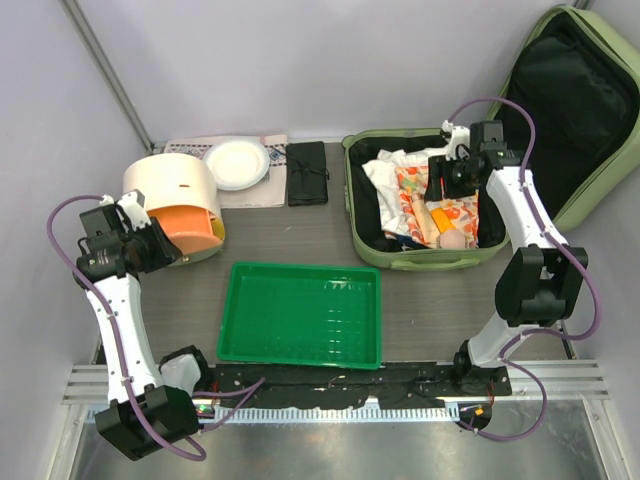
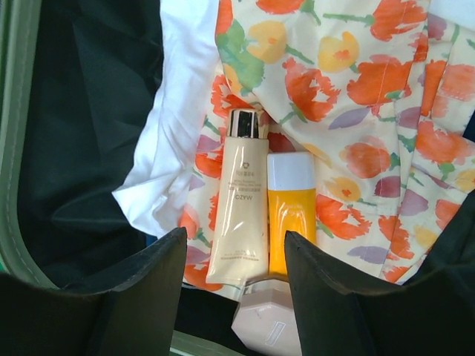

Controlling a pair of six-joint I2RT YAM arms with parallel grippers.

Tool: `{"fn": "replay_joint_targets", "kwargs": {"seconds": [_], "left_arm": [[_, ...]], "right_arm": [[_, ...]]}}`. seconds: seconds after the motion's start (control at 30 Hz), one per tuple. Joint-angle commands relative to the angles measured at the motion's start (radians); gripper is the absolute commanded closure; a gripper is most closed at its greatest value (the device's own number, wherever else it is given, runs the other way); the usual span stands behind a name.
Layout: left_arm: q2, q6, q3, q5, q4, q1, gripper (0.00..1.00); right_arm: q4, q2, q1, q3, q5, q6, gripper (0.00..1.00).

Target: Open, take out, and arrange the luggage

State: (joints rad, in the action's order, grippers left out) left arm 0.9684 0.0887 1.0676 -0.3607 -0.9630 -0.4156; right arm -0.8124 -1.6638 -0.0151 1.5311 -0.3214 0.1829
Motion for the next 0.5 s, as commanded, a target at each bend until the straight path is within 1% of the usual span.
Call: {"fn": "replay_joint_targets", "kwargs": {"seconds": [0.0, 0.1, 0.13, 0.17, 0.23, 0.3, 0.47], "left_arm": [[-0.011, -0.044, 0.017, -0.061, -0.042, 0.001, 1.00], [0.000, -0.040, 0.017, -0.081, -0.036, 0.000, 1.00], [0.001, -0.035, 0.017, -0.078, -0.036, 0.000, 1.00], [0.003, -0.030, 0.015, -0.077, -0.036, 0.000, 1.00], [0.006, -0.046, 0.018, -0.115, -0.043, 0.000, 1.00], [0.013, -0.073, 0.022, -0.132, -0.052, -0.002, 1.00], [0.024, -0.084, 0.023, -0.141, -0.062, 0.000, 1.00]], "right_arm": [[-0.028, -0.017, 0.006, 0.023, 0.041, 0.062, 0.42], [-0.043, -0.008, 0.004, -0.003, 0.067, 0.090, 0.44], [-0.065, -0.005, 0.003, -0.005, 0.076, 0.092, 0.43], [-0.106, 0.001, 0.003, -0.008, 0.102, 0.096, 0.39], [-0.116, 0.041, 0.000, -0.041, 0.143, 0.112, 0.24], [-0.117, 0.087, -0.011, -0.060, 0.195, 0.124, 0.16], [-0.137, 0.121, -0.031, -0.132, 0.232, 0.118, 0.14]]}}
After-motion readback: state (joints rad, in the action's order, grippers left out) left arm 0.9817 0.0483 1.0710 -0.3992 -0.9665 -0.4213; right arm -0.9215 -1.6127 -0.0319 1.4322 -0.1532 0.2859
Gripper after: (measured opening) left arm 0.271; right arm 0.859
